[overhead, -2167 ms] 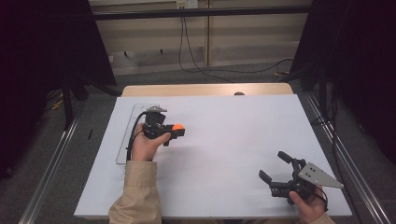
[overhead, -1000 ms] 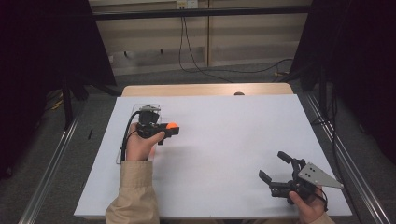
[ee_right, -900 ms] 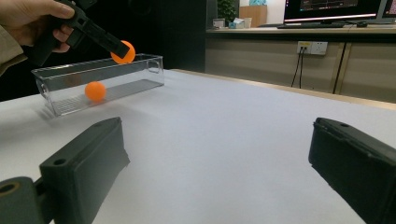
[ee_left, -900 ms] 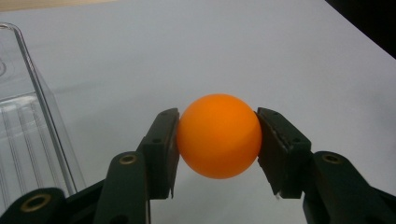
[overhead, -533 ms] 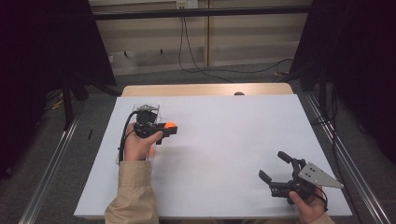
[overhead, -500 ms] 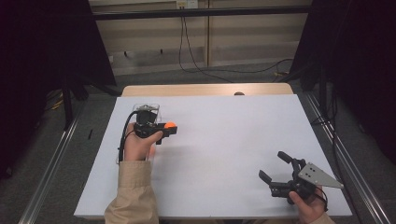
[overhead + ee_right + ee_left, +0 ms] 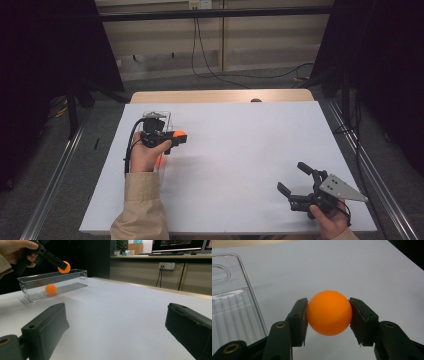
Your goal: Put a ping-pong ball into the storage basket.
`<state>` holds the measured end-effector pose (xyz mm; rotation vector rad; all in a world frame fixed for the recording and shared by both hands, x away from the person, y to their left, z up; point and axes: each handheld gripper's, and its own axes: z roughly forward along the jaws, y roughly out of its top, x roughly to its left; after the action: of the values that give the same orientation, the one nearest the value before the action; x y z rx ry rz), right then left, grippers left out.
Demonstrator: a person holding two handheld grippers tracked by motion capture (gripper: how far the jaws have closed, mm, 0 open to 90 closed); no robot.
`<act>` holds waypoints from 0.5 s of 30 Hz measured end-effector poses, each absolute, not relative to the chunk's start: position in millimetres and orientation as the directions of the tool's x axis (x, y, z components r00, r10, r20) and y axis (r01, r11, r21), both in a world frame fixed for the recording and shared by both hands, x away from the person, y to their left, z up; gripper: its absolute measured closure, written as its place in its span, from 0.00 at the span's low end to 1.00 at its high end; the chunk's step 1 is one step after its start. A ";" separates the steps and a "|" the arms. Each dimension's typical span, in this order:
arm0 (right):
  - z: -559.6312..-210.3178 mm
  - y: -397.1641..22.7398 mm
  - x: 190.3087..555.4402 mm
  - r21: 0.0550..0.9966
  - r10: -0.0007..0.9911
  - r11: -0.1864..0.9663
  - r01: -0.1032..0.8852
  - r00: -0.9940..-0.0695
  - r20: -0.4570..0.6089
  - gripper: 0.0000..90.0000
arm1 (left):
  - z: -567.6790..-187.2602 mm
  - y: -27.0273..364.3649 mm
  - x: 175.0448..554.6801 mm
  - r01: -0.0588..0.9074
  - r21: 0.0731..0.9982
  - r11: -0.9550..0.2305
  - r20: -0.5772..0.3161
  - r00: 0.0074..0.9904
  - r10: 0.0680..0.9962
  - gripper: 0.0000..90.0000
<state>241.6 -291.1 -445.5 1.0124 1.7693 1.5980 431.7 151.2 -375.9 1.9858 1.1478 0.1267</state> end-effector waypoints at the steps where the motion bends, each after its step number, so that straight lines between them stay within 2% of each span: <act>1: -445.5 -291.1 241.6 0.985 0.818 0.012 0.171 -0.569 0.089 0.03 | -375.8 151.5 431.7 0.678 0.692 -0.247 -0.294 0.578 0.761 0.57; 15: -445.7 -290.5 241.9 0.985 0.816 0.014 0.172 -0.571 0.089 0.03 | -374.9 158.2 431.8 0.678 0.694 -0.244 -0.285 0.569 0.771 0.57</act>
<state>241.9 -290.5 -445.7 1.0111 1.7724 1.5985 431.8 158.2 -374.9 1.9825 1.1608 0.1442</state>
